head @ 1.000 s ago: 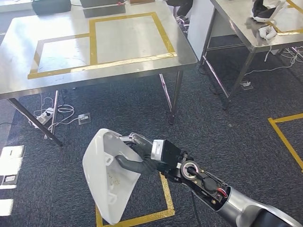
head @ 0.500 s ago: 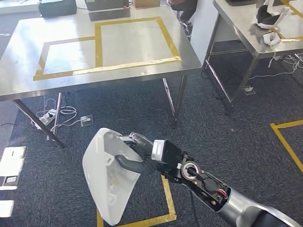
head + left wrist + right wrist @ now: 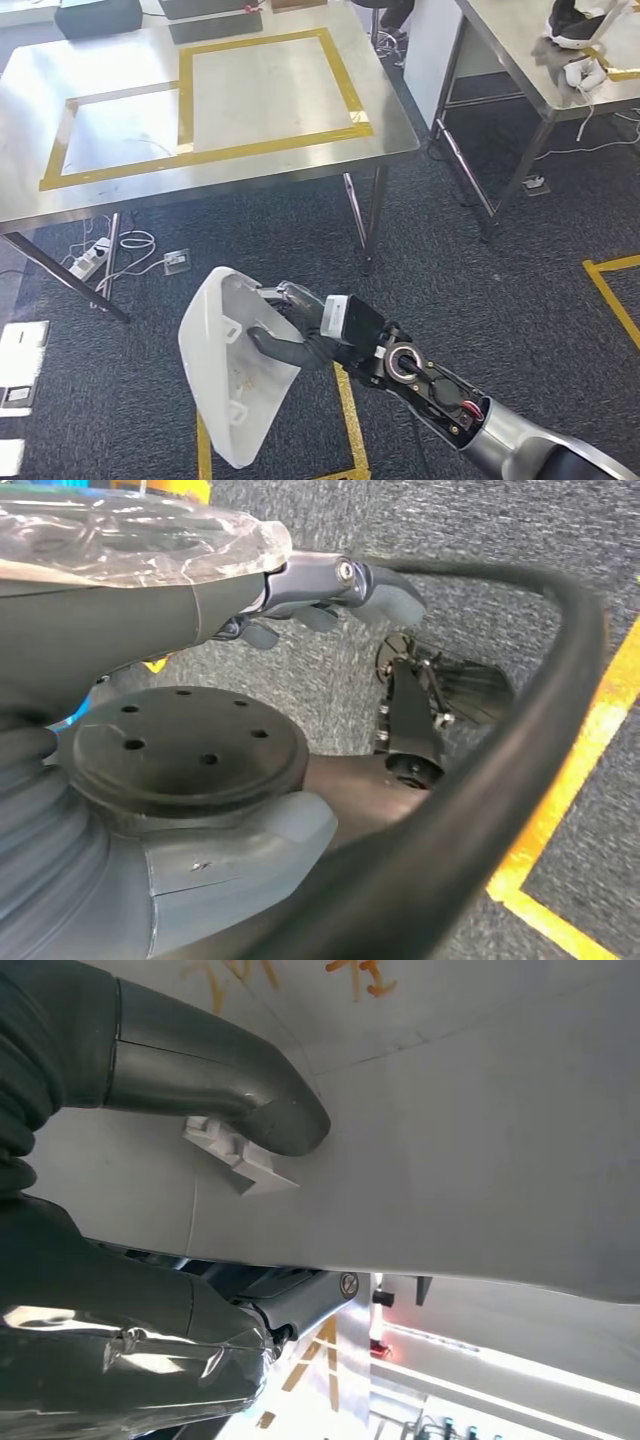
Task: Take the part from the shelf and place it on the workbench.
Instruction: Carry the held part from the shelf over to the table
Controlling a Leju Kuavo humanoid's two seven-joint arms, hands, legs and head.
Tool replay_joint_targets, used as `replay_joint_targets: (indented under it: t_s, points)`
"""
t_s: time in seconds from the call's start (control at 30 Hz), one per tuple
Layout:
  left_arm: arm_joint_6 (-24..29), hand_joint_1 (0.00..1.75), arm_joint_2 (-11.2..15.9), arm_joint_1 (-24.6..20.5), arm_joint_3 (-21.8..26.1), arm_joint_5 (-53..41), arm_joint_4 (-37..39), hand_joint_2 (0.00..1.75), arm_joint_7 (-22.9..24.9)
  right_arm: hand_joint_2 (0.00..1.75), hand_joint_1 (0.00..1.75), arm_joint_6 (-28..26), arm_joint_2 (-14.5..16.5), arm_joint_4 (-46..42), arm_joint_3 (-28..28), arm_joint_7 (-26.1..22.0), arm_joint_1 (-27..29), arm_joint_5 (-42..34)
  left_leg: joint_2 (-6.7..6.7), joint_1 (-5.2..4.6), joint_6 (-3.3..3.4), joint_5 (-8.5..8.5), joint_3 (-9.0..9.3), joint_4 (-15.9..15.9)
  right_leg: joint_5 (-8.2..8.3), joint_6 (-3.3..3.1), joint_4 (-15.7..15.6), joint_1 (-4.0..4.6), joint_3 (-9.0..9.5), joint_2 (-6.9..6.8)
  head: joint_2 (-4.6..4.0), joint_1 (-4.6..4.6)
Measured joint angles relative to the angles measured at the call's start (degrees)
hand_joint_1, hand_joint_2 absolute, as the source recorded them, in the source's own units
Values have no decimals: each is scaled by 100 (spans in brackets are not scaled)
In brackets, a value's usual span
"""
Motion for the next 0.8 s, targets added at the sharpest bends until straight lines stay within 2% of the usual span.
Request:
replay_joint_targets:
  t_s: [0.1, 0.27, 0.3, 0.4, 0.43, 0.8]
  points:
    - [8, 0, 14, -7, -1, -4, 0, 175, -1, 175, 175, 0, 1, 0, 2, 2, -4, -1, 0, -1, 35, 26, 8, -5, -28, -27, -16, 2, -1, 21, 0, -5]
    - [25, 0, 14, -19, -1, 6, -2, 175, 0, 175, 175, -2, 0, -1, 1, 1, -4, -20, 14, 10, 36, 1, 48, -55, -51, -72, -17, 36, 14, 31, 0, -12]
    - [26, 0, 10, -21, -2, 9, -2, 175, 0, 175, 175, -2, 0, -1, 1, 0, -5, -24, 22, 21, 3, -39, 77, -105, -53, -85, -14, 53, 17, 29, 0, -15]
    - [26, 0, -5, -19, -2, 13, -2, 175, 0, 175, 175, 0, 0, -1, 0, 0, -5, -27, 40, 62, -216, -102, 132, -204, -44, -123, -9, 87, 23, 16, 0, -12]
    - [27, 0, -9, -16, -2, 15, -2, 175, 0, 175, 175, 1, 0, -1, 0, 0, -6, -27, 40, 65, -256, -93, 131, -200, -34, -125, -13, 87, 30, 13, 0, -9]
    - [31, 0, -9, -13, -2, -4, -2, 175, -15, 175, 175, -18, 0, -1, 1, -1, -6, -28, 40, 30, -205, -78, 107, -124, 26, -79, -35, 51, 53, 10, 0, -9]
